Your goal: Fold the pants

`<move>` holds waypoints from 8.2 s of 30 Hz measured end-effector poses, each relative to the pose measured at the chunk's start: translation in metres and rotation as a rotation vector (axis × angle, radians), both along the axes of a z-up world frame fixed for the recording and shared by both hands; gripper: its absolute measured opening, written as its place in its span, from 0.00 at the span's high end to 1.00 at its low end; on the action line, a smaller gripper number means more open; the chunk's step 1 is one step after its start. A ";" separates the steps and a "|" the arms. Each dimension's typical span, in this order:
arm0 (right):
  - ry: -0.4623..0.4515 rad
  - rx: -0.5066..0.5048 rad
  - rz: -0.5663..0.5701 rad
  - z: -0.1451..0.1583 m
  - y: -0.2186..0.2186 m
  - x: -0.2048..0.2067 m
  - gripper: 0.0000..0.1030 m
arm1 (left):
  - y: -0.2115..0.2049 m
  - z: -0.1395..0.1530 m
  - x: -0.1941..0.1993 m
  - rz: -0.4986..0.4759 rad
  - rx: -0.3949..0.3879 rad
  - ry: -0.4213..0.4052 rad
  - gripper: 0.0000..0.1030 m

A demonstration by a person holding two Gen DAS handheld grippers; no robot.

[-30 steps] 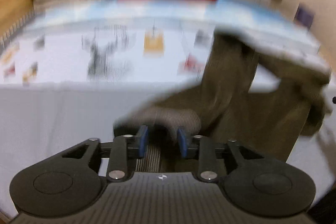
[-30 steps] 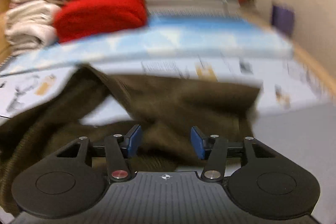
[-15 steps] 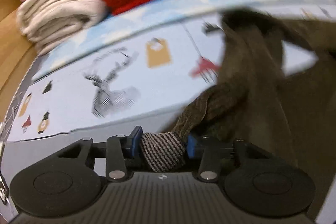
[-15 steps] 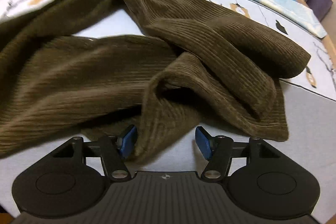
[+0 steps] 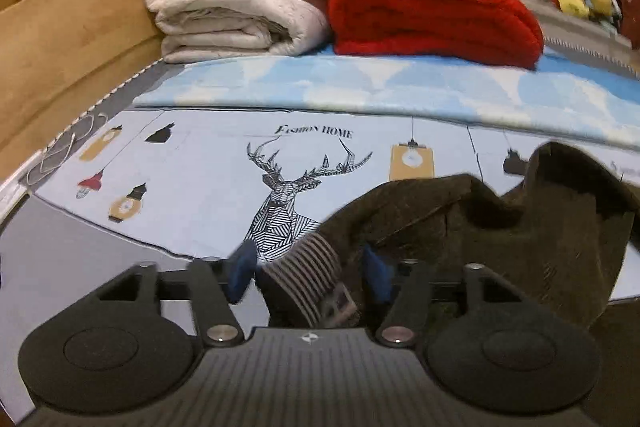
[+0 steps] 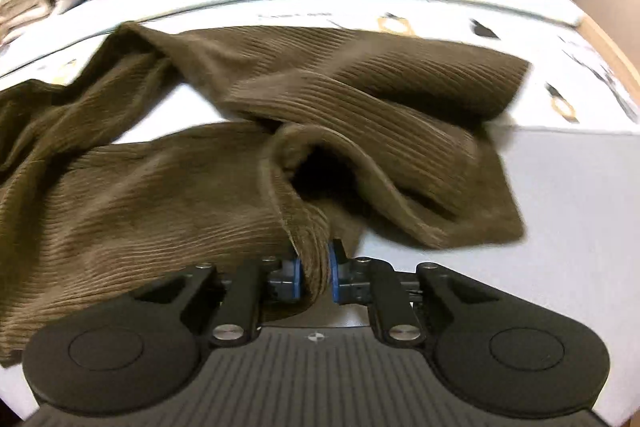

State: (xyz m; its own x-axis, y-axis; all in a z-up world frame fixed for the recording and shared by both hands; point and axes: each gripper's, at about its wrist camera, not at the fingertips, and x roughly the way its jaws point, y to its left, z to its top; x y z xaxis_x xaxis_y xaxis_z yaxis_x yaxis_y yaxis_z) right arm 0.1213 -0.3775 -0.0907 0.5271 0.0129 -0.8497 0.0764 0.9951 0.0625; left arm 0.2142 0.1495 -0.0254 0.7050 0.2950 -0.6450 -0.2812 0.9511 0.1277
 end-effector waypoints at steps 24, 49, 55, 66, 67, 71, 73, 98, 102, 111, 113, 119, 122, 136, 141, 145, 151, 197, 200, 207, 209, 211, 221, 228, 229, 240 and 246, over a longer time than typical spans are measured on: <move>0.008 0.111 -0.002 0.004 -0.016 -0.009 0.76 | 0.014 -0.059 -0.055 -0.116 0.008 0.385 0.72; 0.028 0.505 -0.806 -0.061 -0.175 0.011 0.66 | 0.014 -0.040 -0.066 0.007 -0.169 0.427 0.28; -0.005 0.398 -0.812 -0.058 -0.158 0.031 0.66 | 0.031 -0.058 -0.063 0.051 -0.184 0.510 0.24; -0.258 0.224 -0.666 -0.001 -0.148 0.016 0.90 | 0.041 -0.066 -0.061 -0.039 -0.185 0.508 0.44; -0.283 0.225 -0.657 0.006 -0.151 0.010 0.91 | 0.041 -0.065 -0.061 -0.042 -0.186 0.505 0.47; -0.332 0.206 -0.740 0.031 -0.178 -0.039 0.91 | 0.036 -0.060 -0.065 -0.053 -0.170 0.491 0.53; -0.337 0.180 -0.806 0.037 -0.198 -0.067 0.91 | 0.035 -0.058 -0.067 -0.072 -0.152 0.489 0.55; 0.025 0.091 -0.818 -0.019 -0.265 -0.102 0.92 | 0.059 -0.050 -0.081 -0.089 -0.228 0.494 0.74; -0.049 0.064 -0.757 -0.003 -0.255 -0.100 0.92 | 0.067 -0.038 -0.089 -0.085 -0.257 0.469 0.91; -0.020 0.072 -0.777 -0.007 -0.264 -0.110 0.92 | 0.066 -0.037 -0.094 -0.121 -0.212 0.548 0.91; -0.017 0.065 -0.768 -0.009 -0.263 -0.109 0.92 | 0.062 -0.036 -0.091 -0.115 -0.177 0.566 0.89; 0.077 0.027 -0.747 -0.021 -0.264 -0.105 0.91 | 0.045 -0.019 -0.083 -0.125 -0.069 0.525 0.84; 0.066 0.039 -0.735 -0.018 -0.263 -0.104 0.90 | 0.042 -0.007 -0.081 -0.154 -0.132 0.467 0.80; 0.126 0.070 -0.736 -0.038 -0.265 -0.101 0.92 | 0.056 -0.046 -0.087 -0.205 -0.149 0.596 0.71; 0.085 0.026 -0.798 -0.025 -0.269 -0.108 0.95 | 0.030 -0.044 -0.100 -0.339 0.020 0.568 0.89; 0.158 0.006 -0.839 -0.033 -0.272 -0.111 0.95 | 0.034 -0.042 -0.100 -0.320 0.010 0.572 0.90; 0.071 -0.026 -0.825 -0.015 -0.263 -0.104 0.93 | 0.043 -0.040 -0.087 -0.271 -0.013 0.575 0.79; -0.309 0.645 -0.772 0.020 -0.182 0.075 0.89 | -0.294 -0.092 0.127 -0.643 -0.001 0.201 0.87; -0.524 0.766 -0.814 0.060 -0.200 0.094 0.89 | -0.287 -0.070 0.127 -0.704 -0.038 0.173 0.89; -0.812 0.770 -0.793 0.065 -0.218 0.134 0.70 | -0.269 -0.044 0.079 -1.221 -0.113 0.304 0.87; -0.720 0.718 -0.811 0.044 -0.220 0.133 0.67 | -0.259 -0.047 0.079 -1.249 -0.208 0.367 0.87; -0.612 0.637 -0.892 0.024 -0.222 0.127 0.67 | -0.252 -0.044 0.079 -1.266 -0.281 0.386 0.65; -0.239 0.567 -0.964 -0.076 -0.232 0.122 0.62 | -0.199 -0.033 0.132 -0.741 -0.346 0.214 0.42; -0.259 0.434 -0.813 -0.065 -0.217 0.158 0.55 | -0.197 -0.067 0.158 -0.606 -0.533 0.296 0.41; -0.249 0.391 -0.812 -0.065 -0.215 0.160 0.67 | -0.198 -0.071 0.163 -0.588 -0.560 0.294 0.41; -0.161 0.289 -0.884 -0.042 -0.210 0.138 0.92 | -0.211 -0.088 0.200 -0.523 -0.634 0.237 0.94; -0.084 0.326 -1.023 -0.047 -0.229 0.097 0.90 | -0.195 -0.057 0.200 -0.462 -0.716 0.104 0.90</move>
